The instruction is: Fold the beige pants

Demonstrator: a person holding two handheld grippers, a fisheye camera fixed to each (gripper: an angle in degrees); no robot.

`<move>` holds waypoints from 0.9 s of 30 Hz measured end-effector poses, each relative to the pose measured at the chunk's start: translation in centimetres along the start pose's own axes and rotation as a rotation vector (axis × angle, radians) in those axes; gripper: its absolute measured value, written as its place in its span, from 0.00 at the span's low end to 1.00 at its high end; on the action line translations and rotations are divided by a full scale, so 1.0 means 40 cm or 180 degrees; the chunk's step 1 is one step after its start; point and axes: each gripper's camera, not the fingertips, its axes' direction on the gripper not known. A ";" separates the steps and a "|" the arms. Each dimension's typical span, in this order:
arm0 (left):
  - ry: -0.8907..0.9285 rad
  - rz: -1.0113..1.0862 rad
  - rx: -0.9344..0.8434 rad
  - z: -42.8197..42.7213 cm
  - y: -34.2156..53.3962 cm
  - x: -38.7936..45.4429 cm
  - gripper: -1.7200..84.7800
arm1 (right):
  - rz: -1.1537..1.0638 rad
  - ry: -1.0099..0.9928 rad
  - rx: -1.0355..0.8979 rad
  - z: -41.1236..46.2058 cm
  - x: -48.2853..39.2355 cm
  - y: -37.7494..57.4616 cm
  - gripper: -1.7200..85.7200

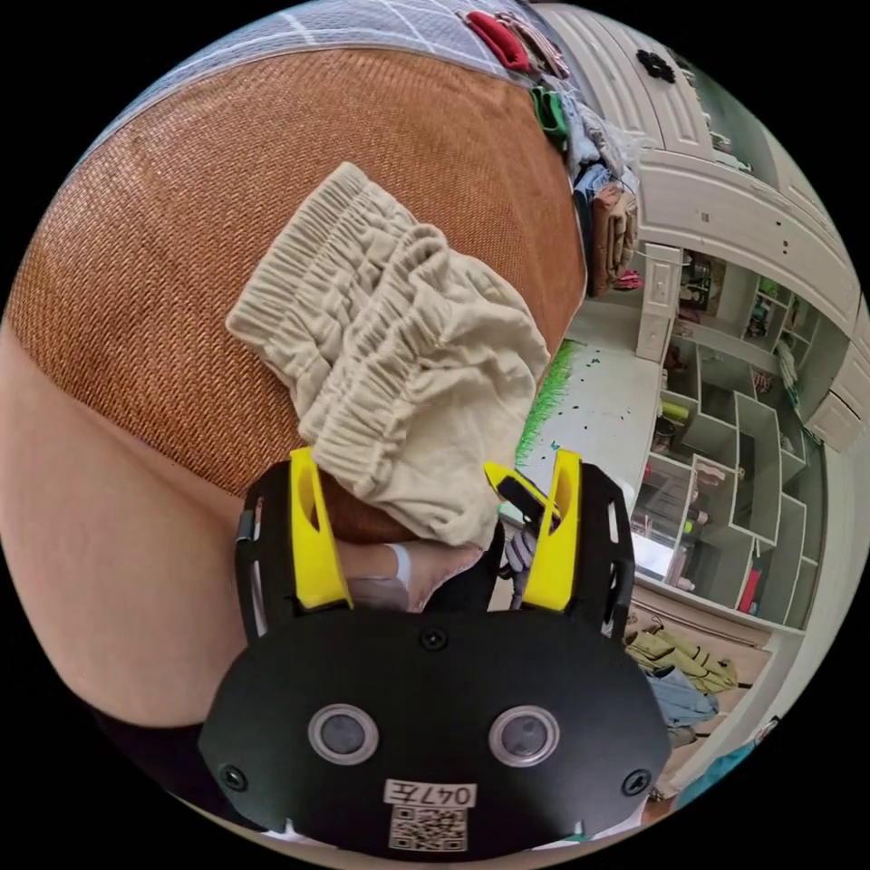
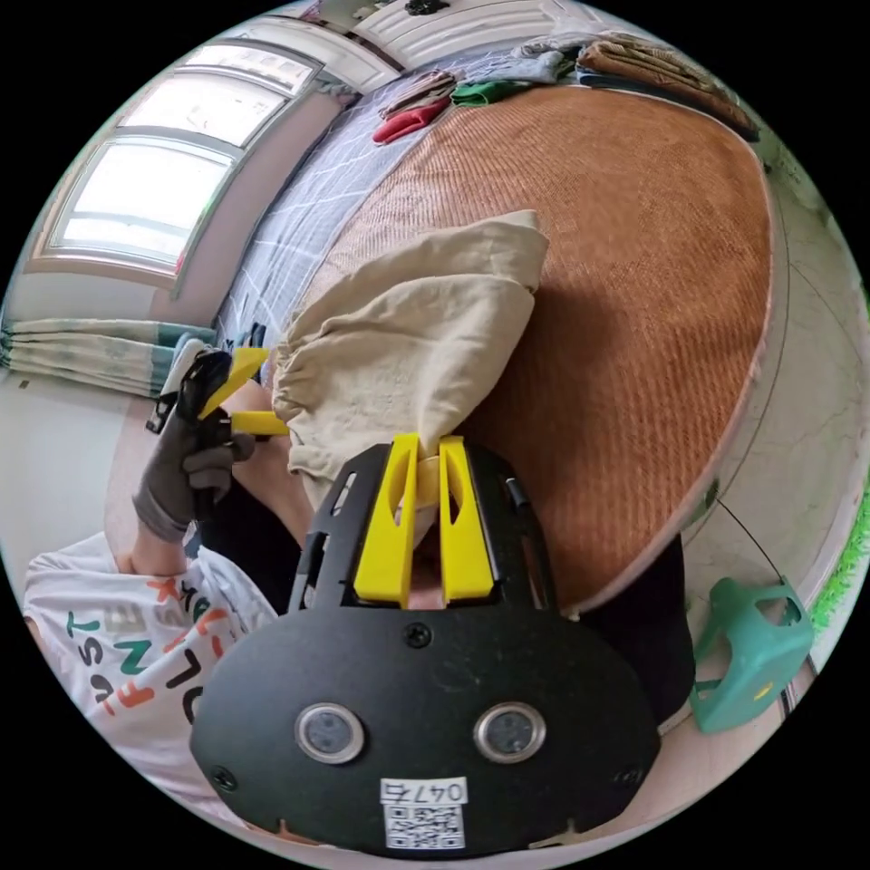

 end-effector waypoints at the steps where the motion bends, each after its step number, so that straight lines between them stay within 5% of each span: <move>1: -0.0046 0.0005 -0.0005 0.003 0.001 0.001 0.40 | 0.0013 0.0028 -0.0010 -0.006 0.002 0.013 0.03; 7: -0.0327 0.0328 -0.0066 0.006 0.051 0.038 0.38 | 0.0202 -0.0187 -0.0016 -0.060 0.070 0.114 0.08; 14: -0.0147 0.0484 -0.0007 -0.022 0.142 0.008 0.22 | 0.0199 0.0144 0.0750 -0.119 0.165 0.029 0.17; 20: 0.0107 0.0483 0.0015 -0.042 0.194 -0.065 0.12 | 0.0262 -0.0063 0.0294 0.024 0.167 -0.058 0.05; 27: 0.0247 0.1559 0.0457 -0.179 0.369 0.033 0.09 | -0.0312 0.0642 0.0818 -0.068 -0.065 0.031 0.02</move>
